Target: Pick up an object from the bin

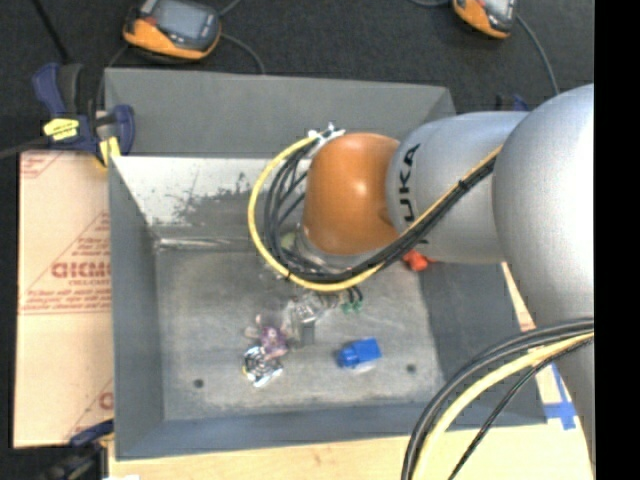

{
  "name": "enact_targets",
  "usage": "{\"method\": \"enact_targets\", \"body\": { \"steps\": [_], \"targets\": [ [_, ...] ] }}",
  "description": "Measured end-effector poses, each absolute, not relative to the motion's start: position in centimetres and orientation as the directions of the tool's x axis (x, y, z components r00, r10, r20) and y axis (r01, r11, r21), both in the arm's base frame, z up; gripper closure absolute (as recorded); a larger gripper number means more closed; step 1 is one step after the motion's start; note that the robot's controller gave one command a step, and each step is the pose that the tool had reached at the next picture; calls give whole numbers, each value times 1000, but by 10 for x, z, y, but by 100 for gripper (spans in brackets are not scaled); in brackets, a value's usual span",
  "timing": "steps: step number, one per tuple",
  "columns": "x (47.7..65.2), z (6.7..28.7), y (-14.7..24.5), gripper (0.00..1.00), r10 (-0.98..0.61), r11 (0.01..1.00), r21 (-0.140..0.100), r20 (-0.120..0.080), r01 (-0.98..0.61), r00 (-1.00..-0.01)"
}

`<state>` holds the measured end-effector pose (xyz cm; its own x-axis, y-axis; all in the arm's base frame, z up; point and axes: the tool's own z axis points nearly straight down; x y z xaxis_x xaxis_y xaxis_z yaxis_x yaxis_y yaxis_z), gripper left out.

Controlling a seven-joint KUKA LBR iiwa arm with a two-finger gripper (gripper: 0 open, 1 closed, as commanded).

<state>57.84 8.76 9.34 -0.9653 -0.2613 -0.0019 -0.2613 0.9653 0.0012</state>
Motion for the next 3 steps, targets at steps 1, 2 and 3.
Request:
{"method": "enact_targets", "body": {
  "steps": [1,2,3],
  "targets": [
    [573,70,112,0,-479,878,0,1,-479,-878],
    [592,71,120,0,-811,585,-4,-5,-811,-585],
    [592,71,120,100,-808,589,-1,-5,-808,-589]
  ]
}}
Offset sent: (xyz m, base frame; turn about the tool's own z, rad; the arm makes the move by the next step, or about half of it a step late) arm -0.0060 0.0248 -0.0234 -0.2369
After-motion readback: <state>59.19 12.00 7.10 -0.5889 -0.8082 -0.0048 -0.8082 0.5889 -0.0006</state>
